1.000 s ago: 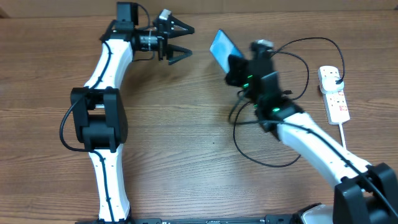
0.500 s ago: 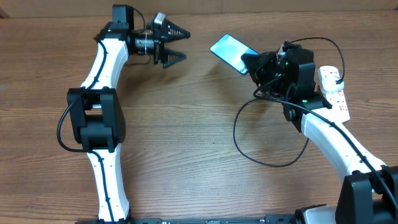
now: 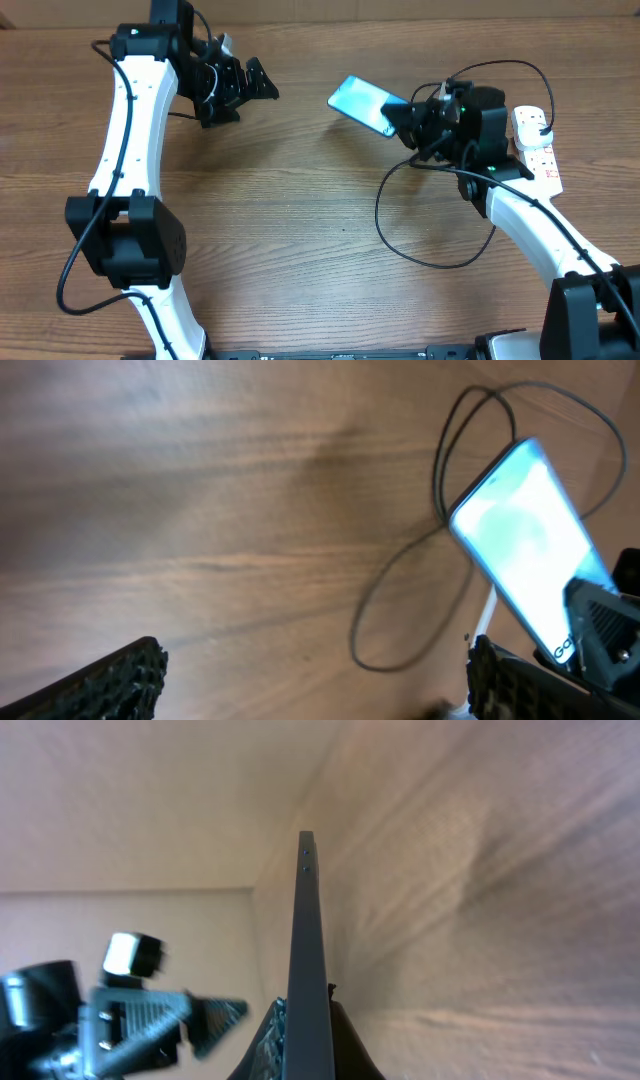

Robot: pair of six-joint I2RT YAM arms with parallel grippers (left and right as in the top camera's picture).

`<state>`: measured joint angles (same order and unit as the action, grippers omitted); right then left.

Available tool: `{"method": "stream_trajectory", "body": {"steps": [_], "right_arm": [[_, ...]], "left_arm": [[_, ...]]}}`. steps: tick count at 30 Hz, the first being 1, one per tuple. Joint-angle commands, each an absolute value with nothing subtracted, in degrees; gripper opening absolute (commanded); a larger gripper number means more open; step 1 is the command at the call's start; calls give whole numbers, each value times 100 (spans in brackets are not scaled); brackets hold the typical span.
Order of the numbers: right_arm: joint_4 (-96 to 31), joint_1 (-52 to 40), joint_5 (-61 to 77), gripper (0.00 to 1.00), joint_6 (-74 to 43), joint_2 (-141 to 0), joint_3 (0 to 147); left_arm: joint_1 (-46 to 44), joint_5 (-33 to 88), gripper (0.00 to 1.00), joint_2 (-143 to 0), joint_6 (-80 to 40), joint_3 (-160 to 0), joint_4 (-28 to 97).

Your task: Plug charger to phone and switch on socket

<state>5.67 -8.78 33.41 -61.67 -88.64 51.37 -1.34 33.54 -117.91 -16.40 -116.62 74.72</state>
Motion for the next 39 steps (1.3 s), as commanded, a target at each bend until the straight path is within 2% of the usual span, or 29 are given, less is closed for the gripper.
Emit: {"method": "stream_trajectory", "body": {"steps": [1, 5, 8, 11, 15, 17, 20, 25, 29, 36, 39], "right_arm": [[631, -637, 4040, 4, -6060, -8333, 4676], [1190, -495, 3844, 4, -6213, -7568, 3734], [1986, -513, 2987, 4, -7358, -7334, 3068], [2582, -576, 2032, 4, -8429, -7496, 2812], [3806, -720, 1651, 4, -8578, -7915, 2812], [4357, -790, 1673, 4, -8718, -8134, 2812], [4501, -867, 1680, 4, -8836, -8276, 2812], [4442, -867, 1673, 4, -8493, -8276, 2812], [4427, -867, 1673, 4, -8226, -8276, 2812], [4412, -862, 1651, 4, -7894, -8276, 2812], [4410, -862, 1651, 4, -7891, -8276, 2812]], "left_arm": [[-78, 2919, 96, -11550, -1219, -11727, 7295], [-80, 3103, 92, -11546, -1262, -11701, 7083], [-108, 3489, 92, -11548, -1555, -11699, 6709], [-209, 3802, 93, -11550, -2311, -11697, 6405], [-504, 3857, 98, -11563, -3778, -11695, 6193], [-716, 3852, 97, -11601, -4093, -11681, 6134], [-908, 3802, 97, -11653, -3548, -11664, 6104], [-790, 3815, 89, -11596, -2615, -11662, 6731], [-921, 2679, 81, -11295, -2641, -11662, 7295], [-1105, 967, 81, -10141, -2755, -11434, 7754], [-1105, -399, 84, -9056, -3380, -10368, 7524]]}}
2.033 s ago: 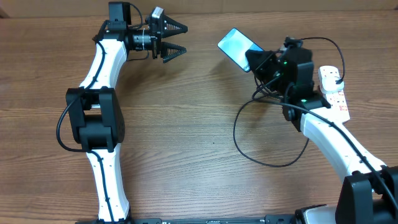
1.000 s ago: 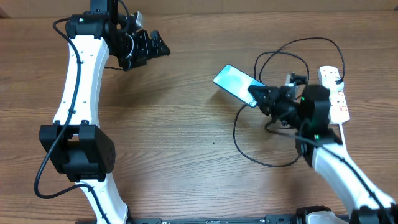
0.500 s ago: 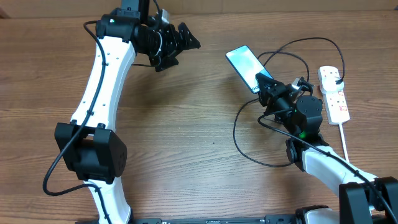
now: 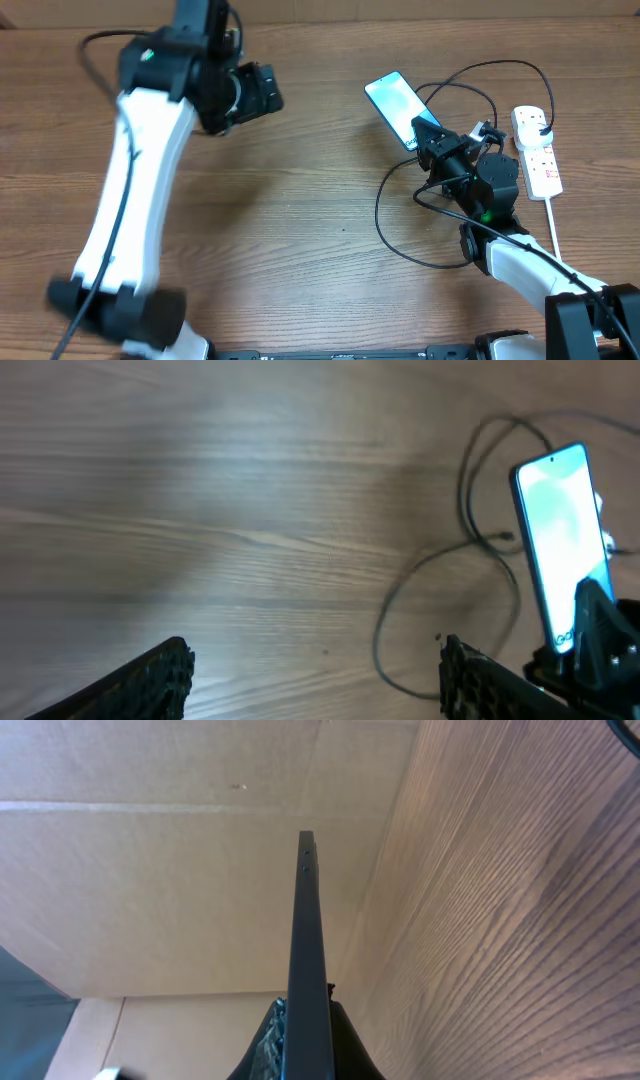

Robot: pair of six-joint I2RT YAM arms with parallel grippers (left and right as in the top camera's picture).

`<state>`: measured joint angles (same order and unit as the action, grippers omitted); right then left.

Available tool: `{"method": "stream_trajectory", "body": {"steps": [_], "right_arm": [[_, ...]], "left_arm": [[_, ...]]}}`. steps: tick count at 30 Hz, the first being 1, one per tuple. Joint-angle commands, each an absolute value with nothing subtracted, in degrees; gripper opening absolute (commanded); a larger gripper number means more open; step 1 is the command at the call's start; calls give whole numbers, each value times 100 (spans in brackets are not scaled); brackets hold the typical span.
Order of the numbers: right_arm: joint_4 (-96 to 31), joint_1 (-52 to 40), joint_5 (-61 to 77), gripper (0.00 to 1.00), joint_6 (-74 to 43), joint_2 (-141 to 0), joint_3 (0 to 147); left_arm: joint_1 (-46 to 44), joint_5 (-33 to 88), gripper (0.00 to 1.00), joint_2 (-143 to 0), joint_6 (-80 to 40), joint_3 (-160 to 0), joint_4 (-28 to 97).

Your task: Plug charger to phone and switch on socket

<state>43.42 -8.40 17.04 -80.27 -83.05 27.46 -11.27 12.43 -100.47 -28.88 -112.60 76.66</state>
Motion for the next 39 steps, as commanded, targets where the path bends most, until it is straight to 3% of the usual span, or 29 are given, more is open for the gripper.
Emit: {"method": "stream_trajectory", "body": {"steps": [1, 4, 5, 11, 16, 21, 27, 33, 39], "right_arm": [[4412, -862, 1651, 4, -7891, -8276, 2812], [4427, -862, 1653, 4, -7546, -8276, 2814], [4425, -862, 1653, 4, -7465, -8276, 2814], [4429, -864, 1656, 4, -8053, -8276, 2814], [4427, -974, 1680, 4, -9577, -8276, 2814], [4429, -1337, 1535, 4, -9907, -8305, 2821], [4429, -1804, 1140, 4, -9902, -8503, 2969], [4425, -2202, 1164, 4, -9898, -8823, 3382], [4425, -2213, 1693, 4, -9904, -8827, 3489]], "left_arm": [[-1105, -541, 85, -8849, -3474, -10086, 7413], [-1013, -255, 91, -7813, -3806, -8322, 6077], [-950, 113, 99, -7529, -3953, -7662, 5415], [-405, 3052, 100, -7487, -5478, -5325, 1643], [-364, 4305, 100, -8580, -7201, -5068, -392], [-419, 5295, 100, -9647, -8672, -5068, -2344], [-650, 5778, 97, -10331, -9771, -5068, -3208], [-899, 5767, 94, -10361, -10147, -5072, -3859], [-908, 5769, 83, -10361, -10396, -5072, -3756]]}}
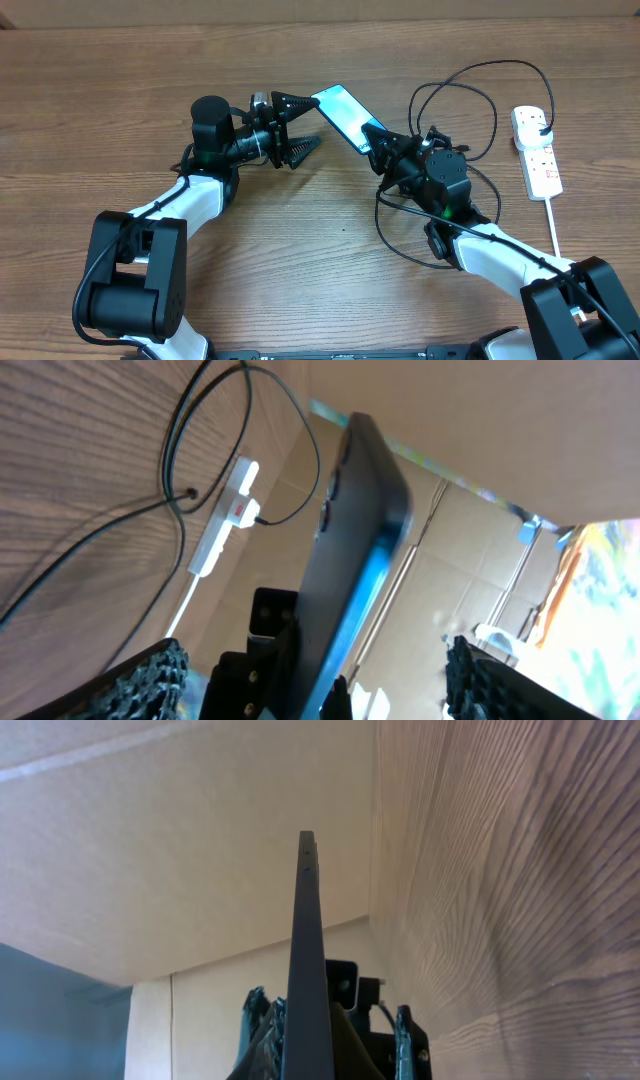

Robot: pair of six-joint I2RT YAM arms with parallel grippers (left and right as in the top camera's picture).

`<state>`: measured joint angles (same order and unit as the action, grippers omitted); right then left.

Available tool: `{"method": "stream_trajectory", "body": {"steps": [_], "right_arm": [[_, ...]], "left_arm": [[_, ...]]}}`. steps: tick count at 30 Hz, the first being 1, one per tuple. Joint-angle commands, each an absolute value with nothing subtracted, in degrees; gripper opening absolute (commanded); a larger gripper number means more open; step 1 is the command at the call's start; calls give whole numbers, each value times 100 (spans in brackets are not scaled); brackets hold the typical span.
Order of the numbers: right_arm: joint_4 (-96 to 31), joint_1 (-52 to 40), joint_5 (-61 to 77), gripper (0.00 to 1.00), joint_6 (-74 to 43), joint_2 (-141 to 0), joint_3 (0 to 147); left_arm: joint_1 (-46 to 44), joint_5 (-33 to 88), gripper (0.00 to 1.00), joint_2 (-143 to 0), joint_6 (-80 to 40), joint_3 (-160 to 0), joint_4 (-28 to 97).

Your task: Plug charger to phone and switch on socket

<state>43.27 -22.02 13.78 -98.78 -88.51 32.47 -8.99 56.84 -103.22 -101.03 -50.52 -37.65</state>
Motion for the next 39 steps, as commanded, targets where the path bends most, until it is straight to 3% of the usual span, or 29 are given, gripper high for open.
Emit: {"method": "stream_trajectory", "body": {"steps": [1, 6, 14, 21, 27, 39], "right_arm": [[4418, -2213, 1774, 4, -9904, -8827, 3489], [4071, -2213, 2274, 4, -10538, -8831, 3492], [3911, -2298, 2324, 4, -10455, -8833, 3492], [3913, -2362, 2134, 4, -8652, -8833, 3492], [3940, -2416, 2021, 4, -8344, -8833, 3535], [3933, -2628, 1739, 4, -8868, -8833, 3577]], "left_arm": [[-908, 5771, 82, -10361, -10471, -5072, -3756], [-950, 5771, 78, -10361, -10798, -5072, -3758], [-1175, 5743, 77, -10361, -10820, -5072, -3756], [-1203, 5435, 75, -10361, -10466, -5072, -3752], [-1210, 5339, 63, -10361, -10269, -5072, -3752], [-1310, 5210, 54, -10361, -9638, -5072, -3754]]}}
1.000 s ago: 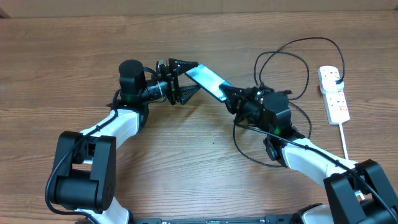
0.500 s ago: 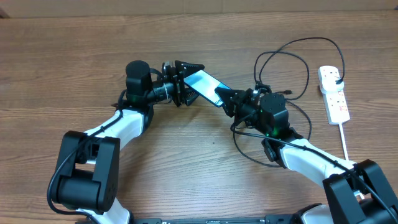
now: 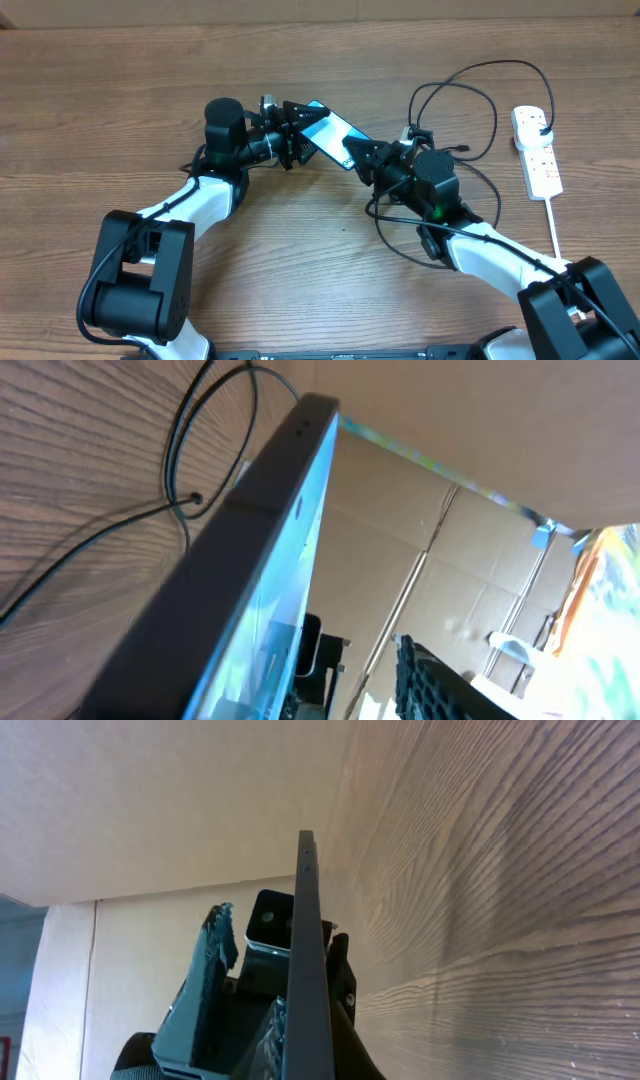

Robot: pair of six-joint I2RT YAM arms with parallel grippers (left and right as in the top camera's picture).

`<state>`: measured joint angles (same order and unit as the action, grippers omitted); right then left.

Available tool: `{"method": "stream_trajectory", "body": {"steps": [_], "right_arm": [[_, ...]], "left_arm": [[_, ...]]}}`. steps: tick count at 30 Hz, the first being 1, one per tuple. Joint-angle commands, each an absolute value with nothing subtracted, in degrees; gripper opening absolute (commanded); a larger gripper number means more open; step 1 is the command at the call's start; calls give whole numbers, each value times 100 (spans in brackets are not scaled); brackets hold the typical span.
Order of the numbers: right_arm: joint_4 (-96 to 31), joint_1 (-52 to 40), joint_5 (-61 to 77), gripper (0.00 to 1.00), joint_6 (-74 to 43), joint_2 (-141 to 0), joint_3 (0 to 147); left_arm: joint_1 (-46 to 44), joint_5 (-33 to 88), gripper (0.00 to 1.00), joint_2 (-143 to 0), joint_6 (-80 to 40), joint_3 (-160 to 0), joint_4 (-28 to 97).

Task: Plug charger to phone and switch on socket
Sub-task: 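Grasp the phone with the left gripper and release it from the right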

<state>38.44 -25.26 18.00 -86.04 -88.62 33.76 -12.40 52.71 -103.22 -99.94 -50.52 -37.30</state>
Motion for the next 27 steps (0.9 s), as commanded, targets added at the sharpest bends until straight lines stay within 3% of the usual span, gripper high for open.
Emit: {"method": "stream_trajectory", "body": {"steps": [1, 14, 17, 18, 22, 27], "right_arm": [[3935, -2668, 1712, 4, -8875, -8833, 3577], [3931, -2694, 1653, 5, -9369, -8833, 3577], [3929, -2694, 1656, 18, -9362, -8833, 3577], [3907, -2694, 1653, 30, -9306, -8833, 3577], [3837, -2687, 1651, 46, -8919, -8833, 3575], [3841, -2394, 1326, 65, -6991, -8833, 3575]], "left_arm": [[-1350, 5210, 48, -10361, -9616, -5072, -3754], [-1535, 5164, 4, -10361, -9292, -5072, -3752], [-1535, 4950, 4, -10361, -9271, -5072, -3750], [-1535, 4836, 4, -10361, -9273, -5072, -3706], [-1518, 4644, 4, -10361, -9273, -5072, -3413], [-926, 4368, 4, -10361, -9277, -5074, -3188]]}}
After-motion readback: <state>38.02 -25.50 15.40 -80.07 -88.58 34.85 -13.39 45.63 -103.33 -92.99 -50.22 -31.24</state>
